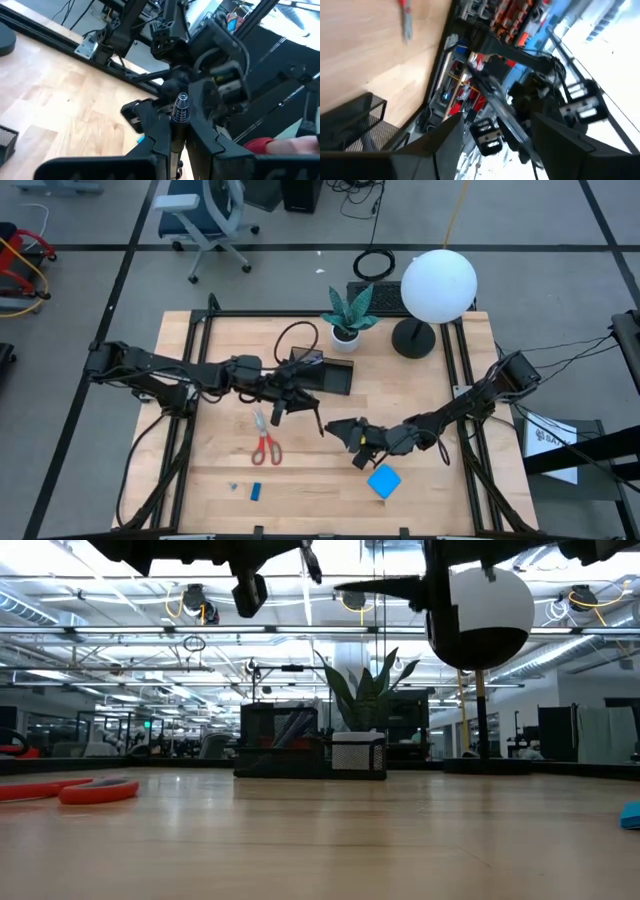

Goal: Pick and place office supplies into organizer
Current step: Put the black pen into the black desk organizer

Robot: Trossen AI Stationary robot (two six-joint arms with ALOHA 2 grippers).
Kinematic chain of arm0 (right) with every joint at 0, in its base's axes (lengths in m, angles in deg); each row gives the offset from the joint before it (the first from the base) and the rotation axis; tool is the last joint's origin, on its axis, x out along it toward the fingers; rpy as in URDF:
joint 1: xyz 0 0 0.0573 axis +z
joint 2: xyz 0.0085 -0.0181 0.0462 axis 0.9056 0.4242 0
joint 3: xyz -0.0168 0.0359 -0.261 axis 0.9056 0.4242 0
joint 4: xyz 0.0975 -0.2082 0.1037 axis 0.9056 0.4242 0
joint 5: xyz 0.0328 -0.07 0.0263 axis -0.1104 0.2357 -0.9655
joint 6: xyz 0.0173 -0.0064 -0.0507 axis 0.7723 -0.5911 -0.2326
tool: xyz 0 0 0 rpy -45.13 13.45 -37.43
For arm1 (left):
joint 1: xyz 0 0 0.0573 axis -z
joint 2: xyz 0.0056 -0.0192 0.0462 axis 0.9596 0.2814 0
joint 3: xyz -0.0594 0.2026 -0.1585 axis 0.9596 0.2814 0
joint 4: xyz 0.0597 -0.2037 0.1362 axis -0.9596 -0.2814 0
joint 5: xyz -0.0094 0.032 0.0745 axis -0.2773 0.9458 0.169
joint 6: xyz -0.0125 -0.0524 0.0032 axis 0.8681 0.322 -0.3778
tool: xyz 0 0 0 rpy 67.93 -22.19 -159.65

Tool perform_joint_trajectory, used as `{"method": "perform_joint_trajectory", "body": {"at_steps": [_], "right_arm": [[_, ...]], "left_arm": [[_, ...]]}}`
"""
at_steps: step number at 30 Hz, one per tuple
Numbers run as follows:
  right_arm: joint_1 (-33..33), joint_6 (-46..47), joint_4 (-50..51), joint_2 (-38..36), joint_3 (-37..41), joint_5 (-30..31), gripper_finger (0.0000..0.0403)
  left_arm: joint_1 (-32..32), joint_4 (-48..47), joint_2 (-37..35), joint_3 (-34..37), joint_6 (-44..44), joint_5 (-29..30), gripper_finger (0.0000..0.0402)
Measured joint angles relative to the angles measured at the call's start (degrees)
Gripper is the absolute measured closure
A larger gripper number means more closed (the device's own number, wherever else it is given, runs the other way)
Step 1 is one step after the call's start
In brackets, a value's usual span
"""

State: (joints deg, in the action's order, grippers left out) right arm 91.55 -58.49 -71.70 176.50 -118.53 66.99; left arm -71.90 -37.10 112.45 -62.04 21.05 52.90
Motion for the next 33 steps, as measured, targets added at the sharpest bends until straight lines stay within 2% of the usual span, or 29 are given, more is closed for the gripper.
{"method": "perform_joint_trajectory", "body": {"at_steps": [10, 15, 20, 25, 31, 33], "right_arm": [[-0.02, -11.54, -12.27, 7.58, 0.0, -0.56, 0.018], [-0.02, -11.68, -13.91, 9.71, -0.02, -4.7, 0.0182], [-0.02, -10.58, -14.14, 10.06, -0.61, -4.62, 0.0197], [-0.04, -6.9, -14.06, 10.06, -1.48, -4.41, 0.0243], [0.05, 1.01, -13.95, 10.06, -3.54, -4.58, 0.0361], [0.07, 1.68, -13.37, 9.91, -4.32, -4.66, 0.0372]], "left_arm": [[0.14, 8.62, 7.71, 0.0, 3.52, -1.88, 0.0361], [-0.39, 11.03, 9.49, -0.02, 3.73, -3.39, 0.0361], [-1.22, 11.57, 9.55, -0.02, 3.78, -4.02, 0.0361], [-1.22, 12.52, 9.56, -0.02, 3.78, -4.84, 0.0361], [-0.89, 13.39, 9.51, -0.07, 4.7, -5.44, 0.0361], [-0.94, 13.42, 9.55, -0.07, 5.09, -5.6, 0.0361]]}}
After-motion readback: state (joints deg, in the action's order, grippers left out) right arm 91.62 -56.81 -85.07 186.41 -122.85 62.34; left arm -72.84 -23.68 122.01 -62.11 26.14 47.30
